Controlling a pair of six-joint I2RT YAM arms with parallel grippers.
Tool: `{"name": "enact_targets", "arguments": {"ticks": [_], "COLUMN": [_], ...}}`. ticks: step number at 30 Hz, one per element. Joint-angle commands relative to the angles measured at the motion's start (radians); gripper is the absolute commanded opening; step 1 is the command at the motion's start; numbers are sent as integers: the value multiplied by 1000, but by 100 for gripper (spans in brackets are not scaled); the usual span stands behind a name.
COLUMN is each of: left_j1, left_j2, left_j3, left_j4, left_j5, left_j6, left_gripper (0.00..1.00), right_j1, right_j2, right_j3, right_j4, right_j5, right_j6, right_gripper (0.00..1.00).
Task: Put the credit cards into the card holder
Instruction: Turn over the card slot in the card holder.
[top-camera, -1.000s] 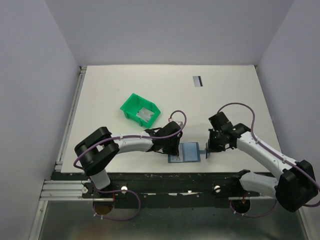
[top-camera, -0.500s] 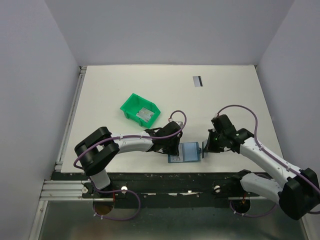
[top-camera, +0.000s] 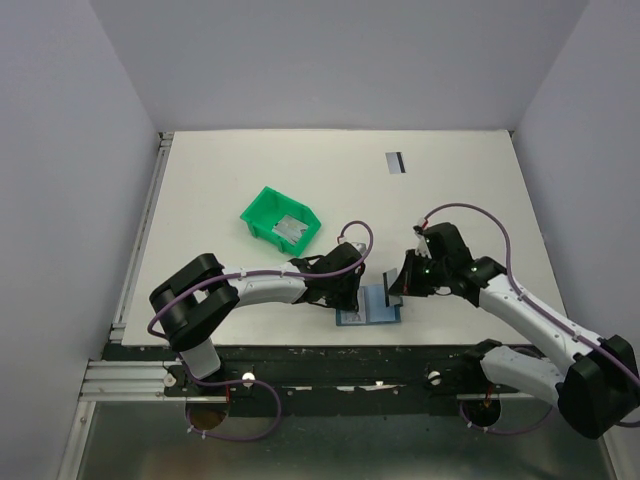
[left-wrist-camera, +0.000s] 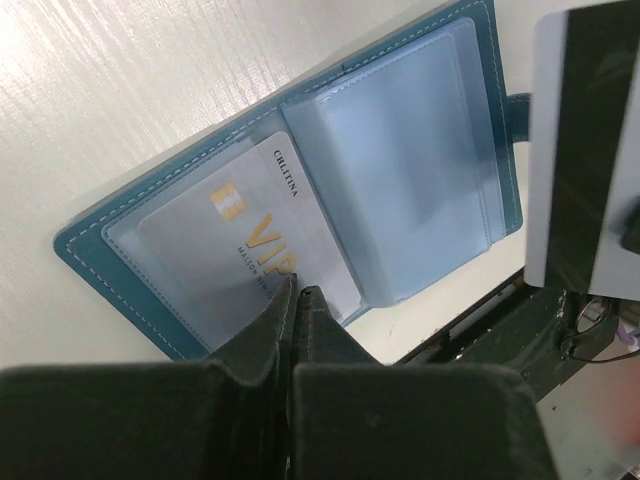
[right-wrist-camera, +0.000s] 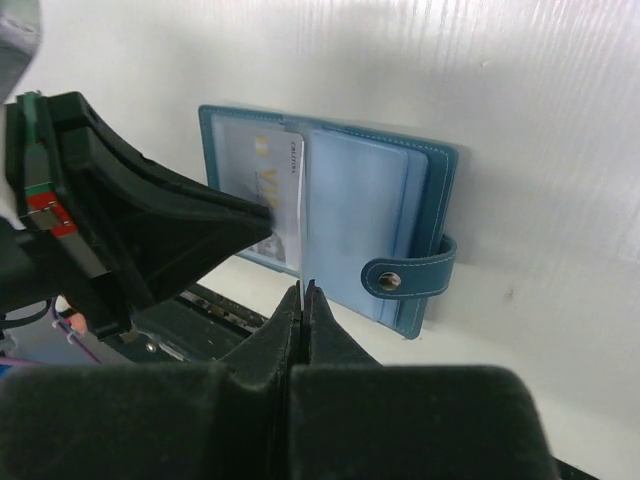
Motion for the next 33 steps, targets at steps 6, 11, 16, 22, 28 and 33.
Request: {"name": "enact_targets", "arguments": {"ticks": [6, 11, 16, 22, 28, 33], "left_j1": [-3, -3, -3, -3, -3, -3], "left_j2": [39, 36, 36, 41, 46, 46], "left_j3": [-23, -23, -26, -26, -22, -25], "left_j4": [-43, -40, -40, -37, -36, -40], "left_j5": [-3, -3, -3, 1, 6, 4], "left_j6": [5, 3, 3, 3, 3, 5], "left_gripper": [0, 0, 0, 0, 0, 0], "right_j1": [33, 68, 99, 125, 136, 136], "right_j2": [110, 151, 179, 200, 188, 176], "right_j3": [3, 2, 35, 84, 98, 62], "right_j4": [60, 86, -46, -194, -235, -173], "right_j5": [-95, -63, 118, 332, 385, 325], "right_j6": [-13, 11, 11, 16, 31, 31], "right_gripper": [0, 0, 0, 1, 0, 0]}}
